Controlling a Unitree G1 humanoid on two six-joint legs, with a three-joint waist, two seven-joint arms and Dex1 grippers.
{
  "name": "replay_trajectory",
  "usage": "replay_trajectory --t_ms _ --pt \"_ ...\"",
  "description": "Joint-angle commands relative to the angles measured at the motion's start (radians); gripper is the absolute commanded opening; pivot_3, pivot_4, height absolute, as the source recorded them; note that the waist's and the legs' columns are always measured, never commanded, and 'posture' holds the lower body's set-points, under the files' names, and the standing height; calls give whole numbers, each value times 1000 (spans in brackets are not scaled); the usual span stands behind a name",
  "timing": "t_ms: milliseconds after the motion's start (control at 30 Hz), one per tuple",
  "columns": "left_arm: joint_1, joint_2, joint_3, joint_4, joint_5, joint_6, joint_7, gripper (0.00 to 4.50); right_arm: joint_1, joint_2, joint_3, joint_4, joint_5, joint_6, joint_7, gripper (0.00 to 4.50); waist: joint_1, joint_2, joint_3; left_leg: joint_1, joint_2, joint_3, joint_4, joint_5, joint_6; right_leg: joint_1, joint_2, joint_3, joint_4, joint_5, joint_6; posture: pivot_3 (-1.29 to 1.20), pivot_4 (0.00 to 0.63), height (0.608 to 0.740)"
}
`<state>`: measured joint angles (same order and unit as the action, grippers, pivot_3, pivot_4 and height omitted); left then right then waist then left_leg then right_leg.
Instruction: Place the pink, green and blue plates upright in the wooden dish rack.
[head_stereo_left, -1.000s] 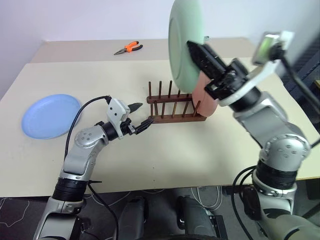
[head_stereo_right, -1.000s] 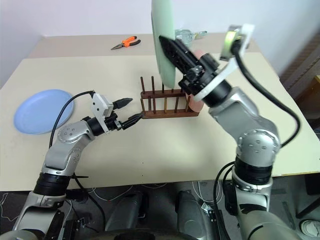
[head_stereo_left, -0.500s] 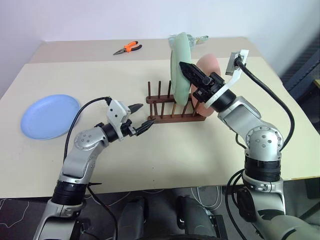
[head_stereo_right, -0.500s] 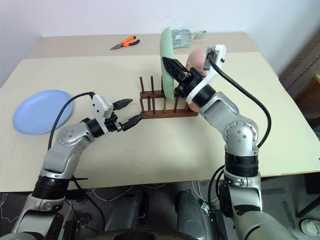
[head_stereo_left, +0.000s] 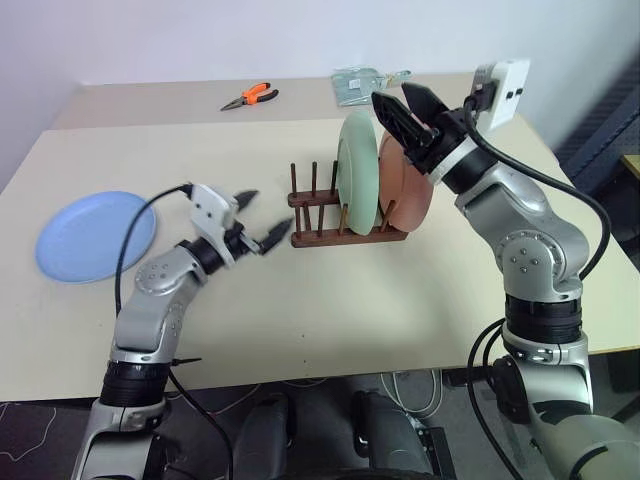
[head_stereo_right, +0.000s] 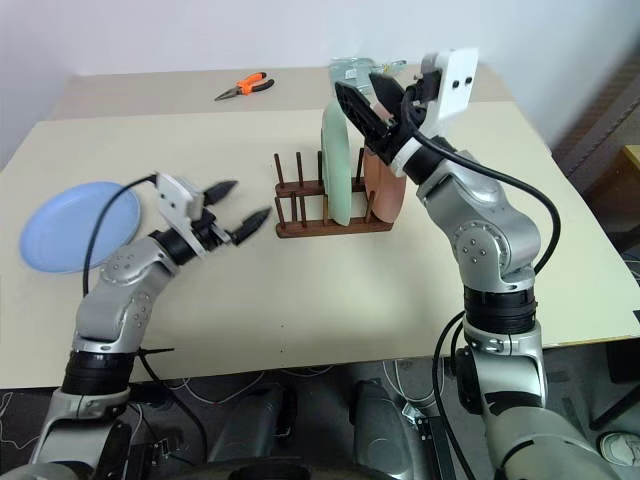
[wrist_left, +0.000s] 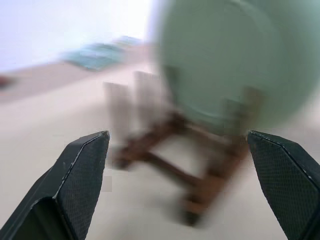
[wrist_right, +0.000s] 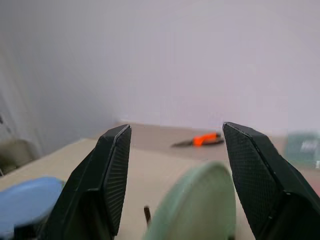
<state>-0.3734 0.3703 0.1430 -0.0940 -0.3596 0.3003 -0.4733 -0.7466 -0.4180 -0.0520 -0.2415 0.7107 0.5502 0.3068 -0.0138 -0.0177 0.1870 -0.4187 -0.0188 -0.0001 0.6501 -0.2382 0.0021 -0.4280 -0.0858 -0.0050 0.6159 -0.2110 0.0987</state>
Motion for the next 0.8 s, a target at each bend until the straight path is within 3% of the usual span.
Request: replay_trajectory --t_ms 33,133,167,233,333,500,600,800 --pt "-56 -21 170 47 33 0 250 4500 -45 -38 89 -115 -72 -37 117 2928 -1 0 0 0 0 0 0 0 0 0 0 0 0 1 1 0 150 738" --pt "-115 -34 341 104 88 67 574 4500 -32 -87 229 -161 -207 -74 210 4253 -1 -1 0 0 1 -1 0 0 0 0 1 0 1 1 2 0 150 738" --pt "-131 -30 417 122 106 100 697 4500 -19 -94 279 -161 -263 -98 229 4413 -2 -2 0 0 1 -1 0 0 0 0 1 0 1 1 2 0 150 738" --pt "-157 -39 543 137 92 152 867 4500 6 -90 337 -153 -332 -134 252 4413 -2 -3 -1 0 0 -2 0 0 0 0 1 0 1 1 2 0 150 738" --pt "-174 -112 745 104 -36 232 1048 4500 31 -50 377 -136 -369 -166 284 4413 2 -4 -1 0 -1 -2 0 0 0 0 -1 0 1 2 4 0 150 738" --pt "-161 -197 835 44 -226 344 1079 4500 38 -5 374 -112 -400 -181 317 4413 28 -13 -3 -1 -2 -3 2 0 -1 1 -2 -1 0 3 5 0 150 738" --pt "-156 -227 852 27 -327 370 1073 3659 42 14 367 -109 -411 -185 329 4500 27 -13 -3 -1 -3 -3 2 0 -2 1 -3 -1 -1 4 5 0 150 738" --pt "-142 -215 813 33 -398 372 1036 626 60 32 356 -128 -424 -168 330 4500 24 -13 -3 -1 -3 -3 1 0 -3 1 -2 -1 -1 4 4 0 150 738"
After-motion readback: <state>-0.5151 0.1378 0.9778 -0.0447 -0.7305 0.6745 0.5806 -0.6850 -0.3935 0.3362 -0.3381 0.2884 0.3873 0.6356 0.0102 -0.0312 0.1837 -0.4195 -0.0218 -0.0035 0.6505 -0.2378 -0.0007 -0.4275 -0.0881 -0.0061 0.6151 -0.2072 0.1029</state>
